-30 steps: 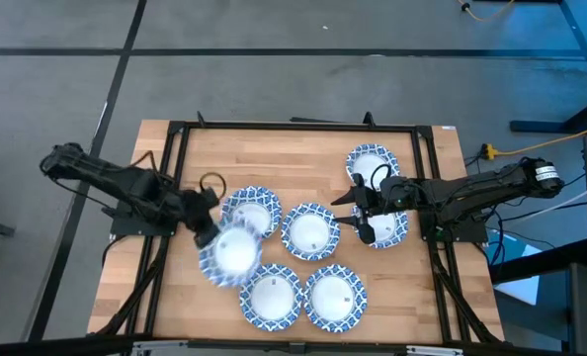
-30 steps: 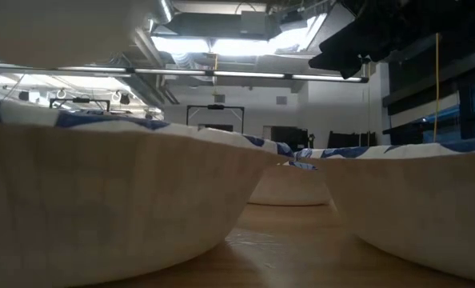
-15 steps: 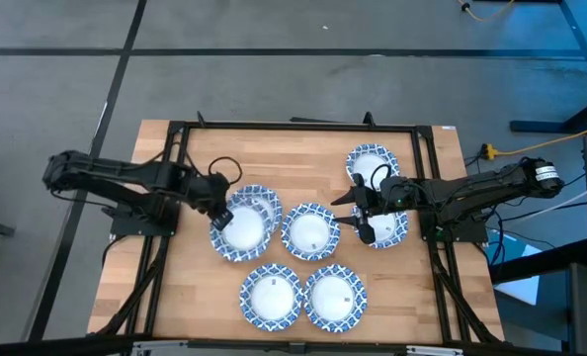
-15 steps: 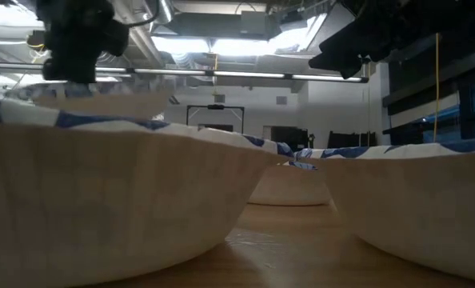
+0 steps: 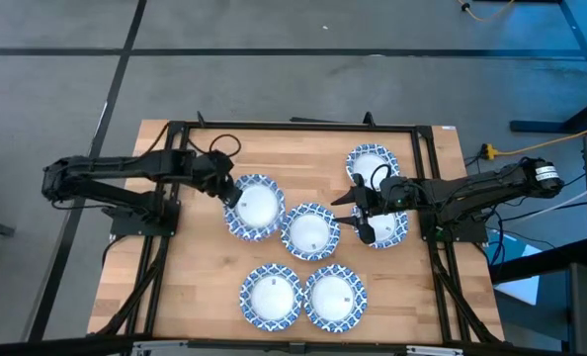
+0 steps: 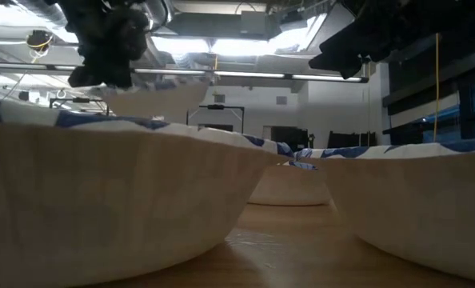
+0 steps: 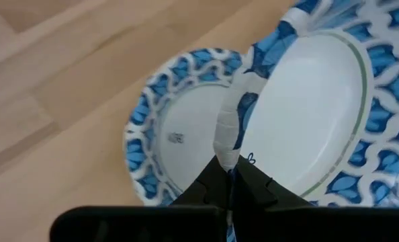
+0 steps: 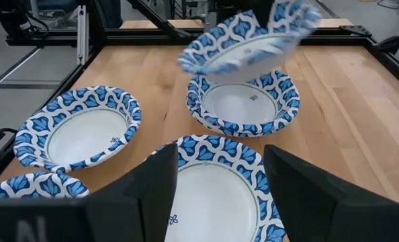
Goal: Nest bowls inside each other
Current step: Stack the white bowl on the white bowl
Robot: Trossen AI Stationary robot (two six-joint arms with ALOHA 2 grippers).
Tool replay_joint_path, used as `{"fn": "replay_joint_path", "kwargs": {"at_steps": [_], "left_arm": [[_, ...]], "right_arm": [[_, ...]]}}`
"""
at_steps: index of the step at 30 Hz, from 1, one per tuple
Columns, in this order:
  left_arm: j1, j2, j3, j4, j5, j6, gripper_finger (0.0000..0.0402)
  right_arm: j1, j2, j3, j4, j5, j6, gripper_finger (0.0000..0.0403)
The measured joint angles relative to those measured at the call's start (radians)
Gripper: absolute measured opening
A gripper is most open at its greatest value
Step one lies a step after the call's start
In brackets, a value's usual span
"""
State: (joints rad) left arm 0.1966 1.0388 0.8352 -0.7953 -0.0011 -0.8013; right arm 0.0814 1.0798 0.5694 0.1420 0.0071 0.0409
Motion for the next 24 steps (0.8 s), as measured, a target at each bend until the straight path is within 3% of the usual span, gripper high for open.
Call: {"fn": "replay_joint_path", "kwargs": {"at_steps": [13,24], "left_arm": [[0.06,0.191,0.0,-0.056,0.014,0.026,0.0002],[0.056,0.228,0.0,-0.059,0.015,0.059,0.0051]], "right_arm": [[0.0,0.0,0.0,-0.006,0.0,0.003,0.022],[0.0,0.0,0.0,-0.009,0.0,0.006,0.022]]}}
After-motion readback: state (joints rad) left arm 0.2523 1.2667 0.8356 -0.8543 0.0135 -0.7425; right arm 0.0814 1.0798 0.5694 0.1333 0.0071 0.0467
